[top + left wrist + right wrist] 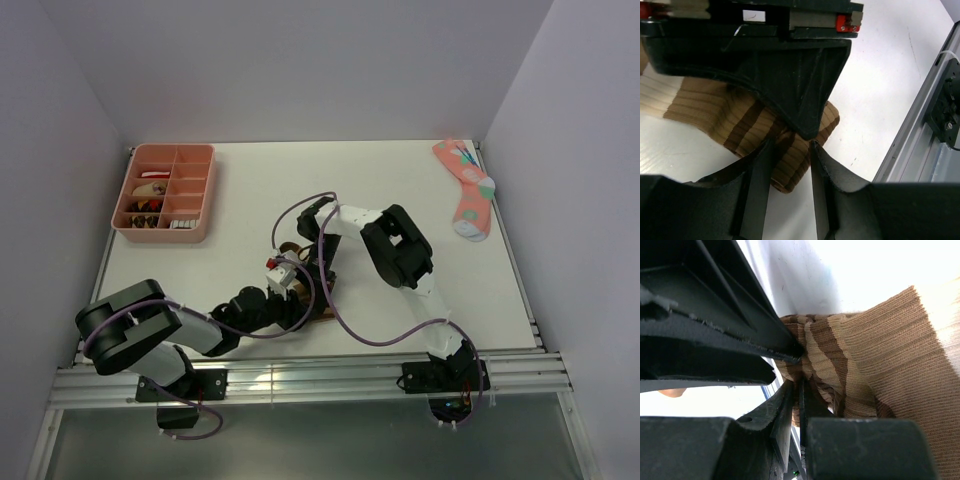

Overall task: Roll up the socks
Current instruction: Roll the sock at the center of the board.

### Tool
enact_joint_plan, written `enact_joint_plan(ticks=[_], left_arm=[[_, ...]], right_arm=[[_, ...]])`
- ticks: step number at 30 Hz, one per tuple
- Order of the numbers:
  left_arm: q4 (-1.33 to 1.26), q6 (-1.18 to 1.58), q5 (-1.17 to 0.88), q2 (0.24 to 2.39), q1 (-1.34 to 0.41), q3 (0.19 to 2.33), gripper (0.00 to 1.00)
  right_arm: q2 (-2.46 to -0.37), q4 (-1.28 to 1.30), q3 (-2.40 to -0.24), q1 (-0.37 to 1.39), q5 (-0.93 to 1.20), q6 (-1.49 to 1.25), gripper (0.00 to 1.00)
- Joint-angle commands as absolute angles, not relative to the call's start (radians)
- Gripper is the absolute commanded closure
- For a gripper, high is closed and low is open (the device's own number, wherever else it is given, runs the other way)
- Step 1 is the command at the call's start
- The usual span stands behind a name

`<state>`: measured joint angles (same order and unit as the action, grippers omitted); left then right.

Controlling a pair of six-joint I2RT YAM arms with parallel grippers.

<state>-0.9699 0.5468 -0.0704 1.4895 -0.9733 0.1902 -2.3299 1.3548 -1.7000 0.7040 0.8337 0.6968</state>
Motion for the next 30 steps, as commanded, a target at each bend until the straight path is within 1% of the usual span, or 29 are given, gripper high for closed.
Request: enact_joint_plan(ticks=[1,13,17,21,22,24,25,27,28,30], left_arm=[[-1.019,0.561,-0.043,1.473,-0.979,0.186,0.58],[-0.985,0.56,-0.084,1.542,-0.977,0.224,0.57],[-0.96,0.568,-0.075,1.54,-0.979,0.232,0.59],[-0.884,0.578,-0.074,1.532,-0.979,0.253,0.75],[-0.876,0.58,-0.075,1.534,-0.979,0.259,0.86],[-0.855,0.586,-0.095,1.534,-0.979,0.261,0.93],[-0.844,0.591,-0.097,1.531,-0.979,0.265,0.99],[-0.825,0.601,-0.098,1.528,-0.979,0.267,1.0],[-0.821,0.606,-0.098,1.525,-0.979,0.267,1.0],[-0.798,0.618,-0.095,1.514,-0.979,0.267,1.0]], right_arm=[[-2.35,1.379,-1.729,0.698,0.836,0.704,0.87],[-2.339,1.382,-1.73,0.696,0.836,0.696,0.87],[-2.329,1.367,-1.718,0.698,0.833,0.689,0.87],[-2.304,1.316,-1.691,0.698,0.831,0.66,0.87],[-2.292,1.304,-1.683,0.698,0.831,0.643,0.86],[-2.273,1.252,-1.663,0.696,0.827,0.615,0.84],[-2.258,1.237,-1.654,0.695,0.819,0.588,0.8],[-2.249,1.195,-1.652,0.695,0.807,0.559,0.78],[-2.238,1.183,-1.649,0.692,0.804,0.528,0.73],[-2.221,1.131,-1.64,0.683,0.795,0.494,0.67]])
